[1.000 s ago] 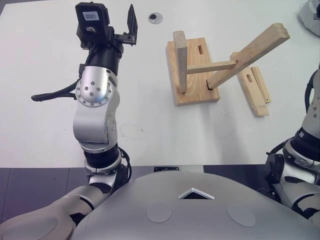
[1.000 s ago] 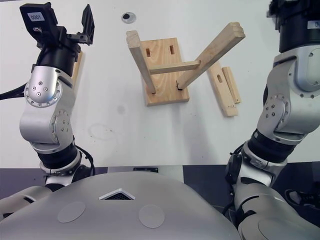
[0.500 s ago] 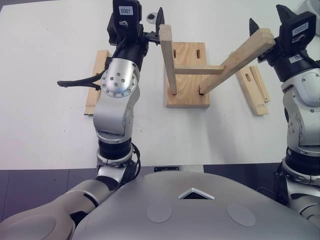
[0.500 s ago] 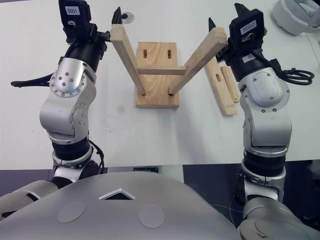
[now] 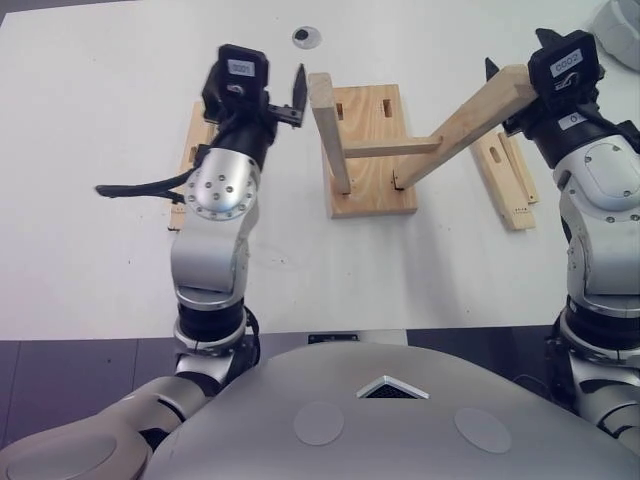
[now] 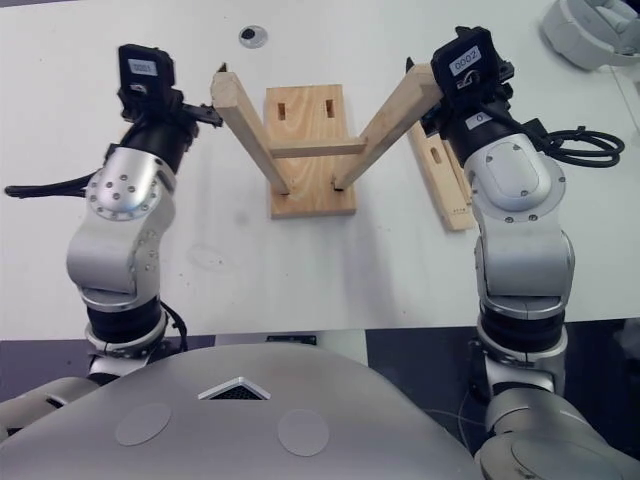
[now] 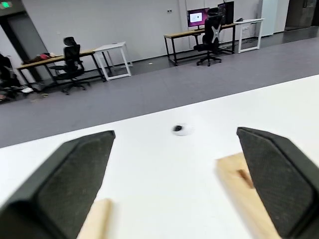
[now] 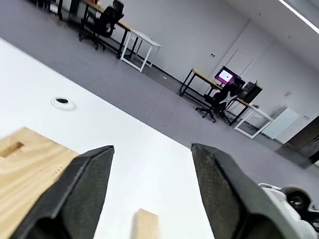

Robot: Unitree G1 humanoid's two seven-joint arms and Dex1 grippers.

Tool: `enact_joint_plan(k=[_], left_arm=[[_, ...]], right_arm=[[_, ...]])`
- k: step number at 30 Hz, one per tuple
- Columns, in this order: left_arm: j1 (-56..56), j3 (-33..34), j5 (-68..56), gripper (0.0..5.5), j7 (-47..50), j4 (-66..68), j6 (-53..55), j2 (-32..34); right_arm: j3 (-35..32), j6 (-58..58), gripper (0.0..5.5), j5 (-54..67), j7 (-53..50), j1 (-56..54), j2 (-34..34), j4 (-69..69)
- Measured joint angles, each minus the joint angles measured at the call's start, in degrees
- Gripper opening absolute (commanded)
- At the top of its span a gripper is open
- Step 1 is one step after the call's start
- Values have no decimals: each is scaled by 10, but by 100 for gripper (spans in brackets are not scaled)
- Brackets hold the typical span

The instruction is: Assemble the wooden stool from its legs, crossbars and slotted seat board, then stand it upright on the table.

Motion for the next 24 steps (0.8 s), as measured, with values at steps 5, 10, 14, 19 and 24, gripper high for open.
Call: enact_joint_plan(k=[5, 10, 14, 19, 24], left_arm=[[-172, 106, -45, 452, -11, 13, -20, 27], [-317, 148, -154, 452, -22, -15, 73, -33], [-248, 108, -192, 452, -32, -89, 126, -38], [-93, 28, -167, 452, -32, -10, 43, -26], [-74, -28, -158, 452, -42, 17, -1, -10]], right_arm=[[-132, -25, 289, 80, -29, -116, 57, 61], [-161, -42, 289, 177, -25, -209, 87, 48], [-161, -28, 289, 238, -37, -190, 115, 5], [-77, 49, 289, 240, -80, -88, 117, -14], [-34, 52, 289, 211, -97, -85, 84, -27]])
